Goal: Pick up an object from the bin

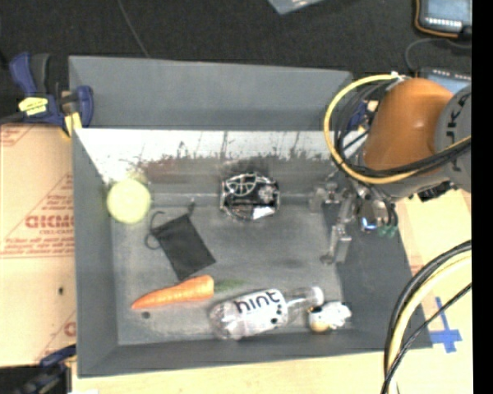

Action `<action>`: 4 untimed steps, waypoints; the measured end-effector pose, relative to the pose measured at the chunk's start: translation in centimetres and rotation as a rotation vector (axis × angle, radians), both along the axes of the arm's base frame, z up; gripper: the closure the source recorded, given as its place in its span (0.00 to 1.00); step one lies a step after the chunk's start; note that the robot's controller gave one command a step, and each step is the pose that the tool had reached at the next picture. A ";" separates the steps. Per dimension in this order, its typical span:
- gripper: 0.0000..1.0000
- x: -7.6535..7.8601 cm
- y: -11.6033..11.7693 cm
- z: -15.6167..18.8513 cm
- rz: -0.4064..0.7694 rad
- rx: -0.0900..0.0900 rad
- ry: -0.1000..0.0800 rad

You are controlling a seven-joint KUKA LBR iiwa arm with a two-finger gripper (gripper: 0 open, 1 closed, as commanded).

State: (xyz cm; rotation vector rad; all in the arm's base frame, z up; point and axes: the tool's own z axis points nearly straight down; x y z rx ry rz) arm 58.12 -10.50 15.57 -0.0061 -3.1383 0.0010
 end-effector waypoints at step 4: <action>0.00 -5.2 3.4 -4.5 -0.004 -0.002 -0.007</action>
Offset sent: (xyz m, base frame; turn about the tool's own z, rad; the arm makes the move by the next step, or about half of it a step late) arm -0.0612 0.0442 -0.0353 -0.0133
